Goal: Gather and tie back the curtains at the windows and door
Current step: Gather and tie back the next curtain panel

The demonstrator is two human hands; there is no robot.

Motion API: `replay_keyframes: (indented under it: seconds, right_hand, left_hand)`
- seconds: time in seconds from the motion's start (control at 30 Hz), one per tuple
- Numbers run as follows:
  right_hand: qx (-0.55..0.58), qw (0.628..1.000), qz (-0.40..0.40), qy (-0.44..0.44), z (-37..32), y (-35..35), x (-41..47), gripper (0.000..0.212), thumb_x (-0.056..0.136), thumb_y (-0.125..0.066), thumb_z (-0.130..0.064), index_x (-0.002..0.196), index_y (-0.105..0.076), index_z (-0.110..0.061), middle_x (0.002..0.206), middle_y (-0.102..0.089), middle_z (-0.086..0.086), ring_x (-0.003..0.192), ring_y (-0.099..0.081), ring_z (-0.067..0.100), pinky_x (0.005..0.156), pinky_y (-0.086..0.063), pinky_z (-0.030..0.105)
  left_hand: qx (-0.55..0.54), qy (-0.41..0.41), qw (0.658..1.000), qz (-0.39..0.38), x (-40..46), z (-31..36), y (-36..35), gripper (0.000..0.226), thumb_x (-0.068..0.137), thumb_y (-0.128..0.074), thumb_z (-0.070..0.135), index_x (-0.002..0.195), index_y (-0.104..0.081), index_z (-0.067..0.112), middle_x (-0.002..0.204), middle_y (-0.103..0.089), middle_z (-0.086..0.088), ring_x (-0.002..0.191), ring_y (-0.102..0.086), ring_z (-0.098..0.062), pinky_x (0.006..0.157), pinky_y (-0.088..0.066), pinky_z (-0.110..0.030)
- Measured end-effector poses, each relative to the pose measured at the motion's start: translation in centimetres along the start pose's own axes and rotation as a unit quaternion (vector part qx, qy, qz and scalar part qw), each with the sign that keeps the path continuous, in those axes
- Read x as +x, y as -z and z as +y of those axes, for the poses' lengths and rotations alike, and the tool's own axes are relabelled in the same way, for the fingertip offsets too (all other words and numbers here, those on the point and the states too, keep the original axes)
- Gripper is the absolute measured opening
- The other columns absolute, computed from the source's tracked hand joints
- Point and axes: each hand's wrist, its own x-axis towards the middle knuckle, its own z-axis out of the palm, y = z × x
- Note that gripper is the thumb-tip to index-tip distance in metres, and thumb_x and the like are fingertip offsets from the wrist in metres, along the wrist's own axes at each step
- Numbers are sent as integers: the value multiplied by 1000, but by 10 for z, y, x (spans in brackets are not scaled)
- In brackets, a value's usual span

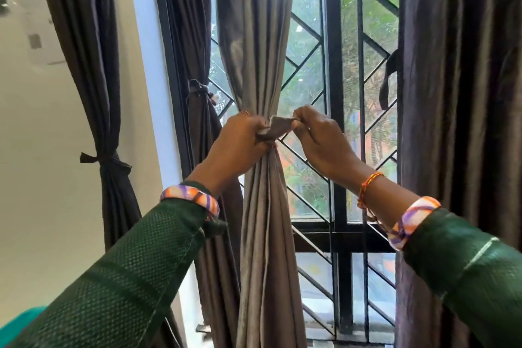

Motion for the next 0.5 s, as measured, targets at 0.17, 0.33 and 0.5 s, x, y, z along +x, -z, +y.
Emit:
replay_keyframes:
  seconds: [0.17, 0.33, 0.5]
  right_hand:
    - [92, 995, 16, -41, -13, -6, 10, 11, 96, -44, -8, 88, -46, -14, 66, -43, -13, 57, -42, 2, 57, -32, 15]
    - [121, 983, 6, -140, -11, -13, 26, 24, 96, -43, -12, 74, -49, -19, 62, -48, -5, 58, -46, 13, 58, -39, 26]
    - [177, 962, 13, -209, -11, -21, 35, 27, 87, -47, -9, 62, -51, -17, 56, -52, 5, 51, -50, 21, 50, -42, 33]
  left_hand:
    - [46, -97, 993, 53, 2, 11, 0, 8, 69, -67, 3, 73, -64, -3, 70, -56, -19, 65, -52, -32, 55, -40, -34]
    - [61, -113, 986, 104, -6, 8, -4, 14, 71, -69, 11, 74, -66, -2, 71, -58, -20, 63, -57, -33, 54, -43, -29]
    - [91, -131, 977, 144, -14, 8, -8, 32, 81, -52, 25, 83, -68, -2, 77, -63, -21, 69, -60, -34, 53, -51, -39]
